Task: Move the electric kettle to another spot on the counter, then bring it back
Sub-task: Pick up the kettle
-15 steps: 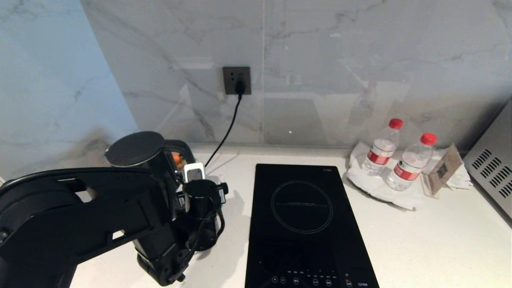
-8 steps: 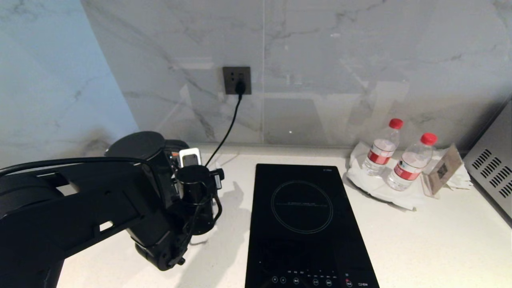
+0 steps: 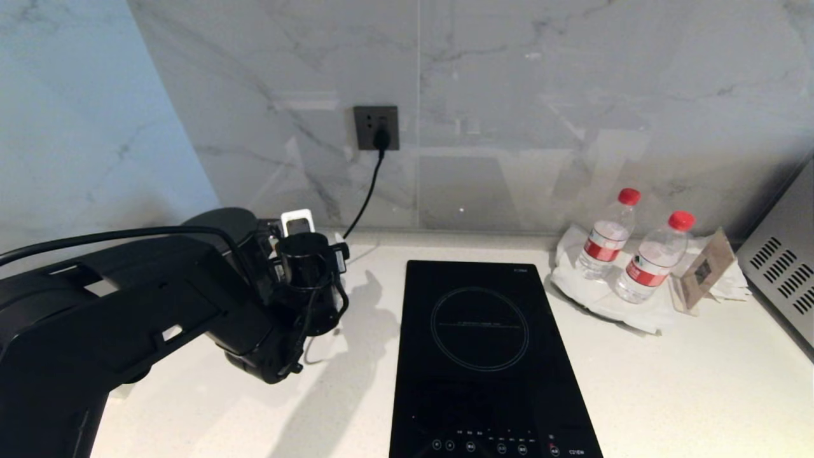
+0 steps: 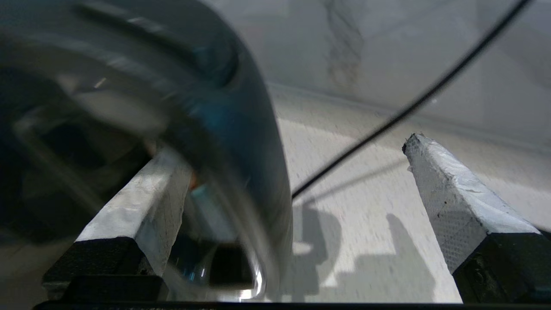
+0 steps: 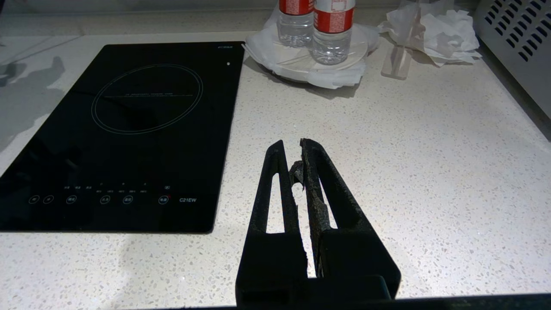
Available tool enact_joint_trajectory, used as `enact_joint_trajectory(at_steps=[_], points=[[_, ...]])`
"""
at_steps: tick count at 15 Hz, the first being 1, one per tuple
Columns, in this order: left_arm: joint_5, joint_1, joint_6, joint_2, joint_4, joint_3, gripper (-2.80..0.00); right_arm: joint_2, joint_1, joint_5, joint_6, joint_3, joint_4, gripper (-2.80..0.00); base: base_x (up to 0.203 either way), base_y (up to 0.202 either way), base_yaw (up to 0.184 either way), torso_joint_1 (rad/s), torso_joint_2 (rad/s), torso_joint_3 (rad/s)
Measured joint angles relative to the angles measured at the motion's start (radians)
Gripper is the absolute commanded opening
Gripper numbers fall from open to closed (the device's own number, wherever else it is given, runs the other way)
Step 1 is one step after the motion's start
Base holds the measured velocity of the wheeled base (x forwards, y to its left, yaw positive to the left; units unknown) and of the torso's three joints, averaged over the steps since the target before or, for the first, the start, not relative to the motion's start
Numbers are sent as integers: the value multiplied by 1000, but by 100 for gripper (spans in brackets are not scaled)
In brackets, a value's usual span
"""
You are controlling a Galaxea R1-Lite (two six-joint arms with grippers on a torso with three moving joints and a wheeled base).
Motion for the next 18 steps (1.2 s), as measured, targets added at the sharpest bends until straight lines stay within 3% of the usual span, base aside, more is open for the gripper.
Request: enact_joint_trajectory(at_steps=[6, 18], points=[[-5, 26, 1, 7, 10, -34, 0, 0, 0, 0, 0, 0, 0, -280, 0, 0, 0, 0, 0, 0], [-1, -29, -29, -18, -35, 104, 0, 0, 0, 0, 0, 0, 0, -280, 0, 0, 0, 0, 0, 0]])
